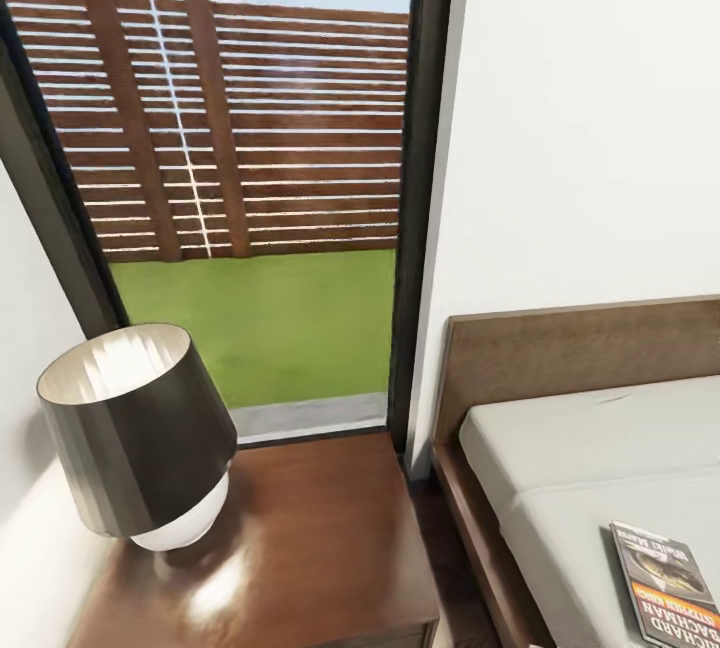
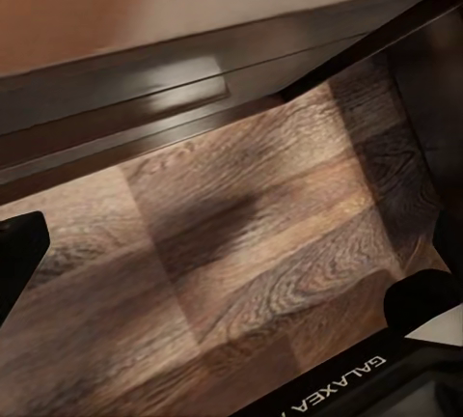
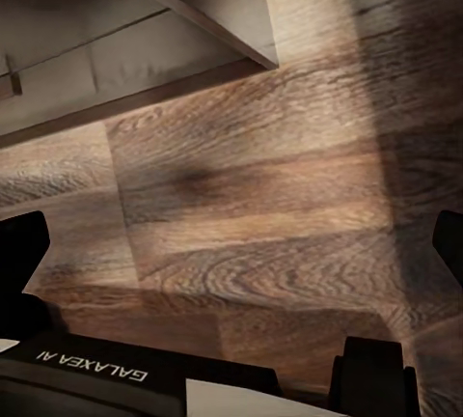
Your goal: In the bedroom, move the book from the bed onto either nightstand, and place the two sandals side by side next to the bed.
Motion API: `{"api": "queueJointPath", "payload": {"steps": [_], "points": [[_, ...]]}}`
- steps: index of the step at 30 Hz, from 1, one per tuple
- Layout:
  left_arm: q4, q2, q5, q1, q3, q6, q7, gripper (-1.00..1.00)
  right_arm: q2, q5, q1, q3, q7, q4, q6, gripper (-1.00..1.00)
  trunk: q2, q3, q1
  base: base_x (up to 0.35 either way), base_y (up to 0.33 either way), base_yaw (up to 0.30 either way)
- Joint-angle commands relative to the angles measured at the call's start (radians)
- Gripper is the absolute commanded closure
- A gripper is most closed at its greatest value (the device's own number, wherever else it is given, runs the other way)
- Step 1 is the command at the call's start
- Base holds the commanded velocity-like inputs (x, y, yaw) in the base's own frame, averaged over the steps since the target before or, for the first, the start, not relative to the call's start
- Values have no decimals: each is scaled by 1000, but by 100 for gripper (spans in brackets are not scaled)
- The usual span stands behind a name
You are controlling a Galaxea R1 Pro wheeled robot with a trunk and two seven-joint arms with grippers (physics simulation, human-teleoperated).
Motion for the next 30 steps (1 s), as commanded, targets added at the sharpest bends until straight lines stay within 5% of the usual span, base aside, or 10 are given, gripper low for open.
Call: {"api": "queueJointPath", "payload": {"steps": [1,26,30], "points": [[1,0,0,-1,-1,-4,-2,-100,0,-7,-2,-6,4,3,2,-100,0,-1,0,0,0,-18],[1,0,3,-1,-1,-4,-2,-100,0,-4,-2,-6,6,3,2,-100,0,-1,0,0,0,-2],[1,0,3,-1,-1,-4,-2,-100,0,-4,-1,-6,6,3,2,-100,28,12,-15,0,0,0]]}}
